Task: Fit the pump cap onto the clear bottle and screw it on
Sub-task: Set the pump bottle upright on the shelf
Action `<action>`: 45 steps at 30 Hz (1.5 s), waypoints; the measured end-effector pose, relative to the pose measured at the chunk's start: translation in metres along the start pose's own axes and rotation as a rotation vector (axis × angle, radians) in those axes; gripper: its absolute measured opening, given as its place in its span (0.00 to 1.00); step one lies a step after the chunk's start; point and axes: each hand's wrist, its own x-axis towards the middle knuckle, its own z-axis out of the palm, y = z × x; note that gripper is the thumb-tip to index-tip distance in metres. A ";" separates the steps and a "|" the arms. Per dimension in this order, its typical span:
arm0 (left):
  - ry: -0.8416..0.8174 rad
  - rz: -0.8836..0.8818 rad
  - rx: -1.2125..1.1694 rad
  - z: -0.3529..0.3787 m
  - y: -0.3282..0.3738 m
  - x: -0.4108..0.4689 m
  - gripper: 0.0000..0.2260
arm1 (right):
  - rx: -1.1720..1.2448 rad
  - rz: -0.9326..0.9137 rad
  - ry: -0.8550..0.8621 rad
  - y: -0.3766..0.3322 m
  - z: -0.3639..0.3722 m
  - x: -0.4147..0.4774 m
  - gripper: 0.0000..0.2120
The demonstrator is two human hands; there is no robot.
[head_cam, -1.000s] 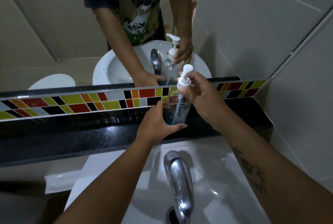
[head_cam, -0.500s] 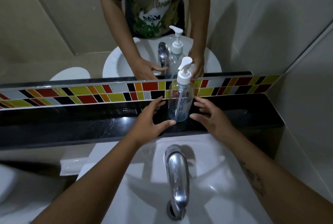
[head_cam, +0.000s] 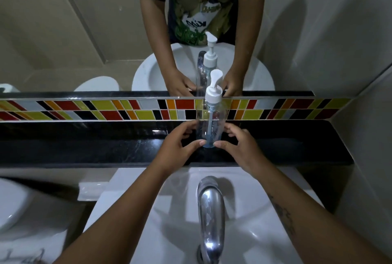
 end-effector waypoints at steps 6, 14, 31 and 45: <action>0.088 -0.034 -0.055 -0.003 -0.005 -0.001 0.21 | -0.043 -0.055 -0.011 -0.004 0.007 0.009 0.29; 0.115 -0.046 -0.016 0.000 -0.004 0.002 0.21 | -0.074 -0.068 0.026 -0.001 0.014 0.014 0.24; 0.127 -0.109 -0.016 0.000 -0.001 -0.001 0.25 | -0.110 -0.039 0.059 -0.005 0.016 0.011 0.28; 0.293 -0.132 0.751 -0.032 -0.015 -0.010 0.28 | -0.606 -0.126 0.372 0.010 0.003 -0.002 0.22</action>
